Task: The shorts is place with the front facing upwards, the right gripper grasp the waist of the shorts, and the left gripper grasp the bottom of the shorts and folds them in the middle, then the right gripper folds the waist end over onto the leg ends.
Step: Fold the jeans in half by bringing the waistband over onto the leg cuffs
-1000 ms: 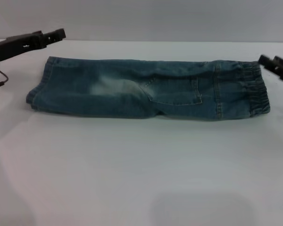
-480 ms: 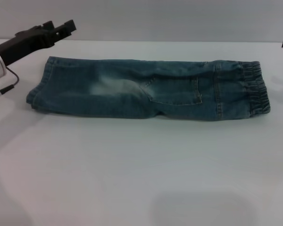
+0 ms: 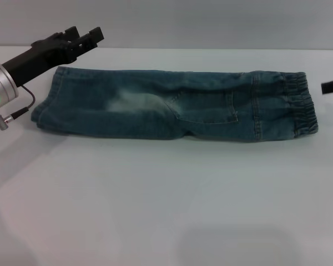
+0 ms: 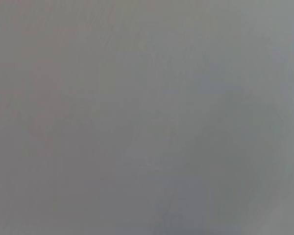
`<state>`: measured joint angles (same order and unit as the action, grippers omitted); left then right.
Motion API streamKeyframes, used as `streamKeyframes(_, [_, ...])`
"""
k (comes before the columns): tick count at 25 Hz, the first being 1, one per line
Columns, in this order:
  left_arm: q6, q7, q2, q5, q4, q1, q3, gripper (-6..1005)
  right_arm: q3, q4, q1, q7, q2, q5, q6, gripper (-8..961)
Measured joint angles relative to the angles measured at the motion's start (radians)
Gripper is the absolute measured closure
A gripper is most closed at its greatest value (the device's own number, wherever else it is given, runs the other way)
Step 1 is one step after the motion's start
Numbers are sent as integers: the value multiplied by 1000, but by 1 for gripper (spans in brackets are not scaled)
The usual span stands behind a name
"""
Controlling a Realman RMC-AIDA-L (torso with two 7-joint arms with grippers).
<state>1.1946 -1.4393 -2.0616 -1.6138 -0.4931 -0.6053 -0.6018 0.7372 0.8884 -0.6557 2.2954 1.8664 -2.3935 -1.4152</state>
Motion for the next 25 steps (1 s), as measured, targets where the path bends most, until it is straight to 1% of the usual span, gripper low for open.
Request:
streamKeyframes(5, [11, 0, 0, 2, 11, 3, 0, 201, 3, -19, -37, 3, 24, -105, 5, 242])
streamKeyframes(10, [24, 0, 0, 3, 13, 10, 1, 200, 16, -34, -53, 1, 49, -146, 37, 241])
streamKeyframes(15, [48, 0, 1, 3, 13, 20, 1, 200, 76, -52, -53, 3, 74, -166, 112, 241])
streamKeyframes(20, [54, 0, 1, 3, 13, 26, 0, 200, 108, -96, -65, 1, 91, -167, 198, 241])
streamKeyframes(22, [85, 1, 3, 2, 10, 42, 0, 201, 124, -112, -73, 0, 97, -167, 224, 241])
streamKeyframes(25, [95, 1, 4, 3, 5, 53, 1, 201, 145, -142, -87, 0, 105, -168, 262, 241])
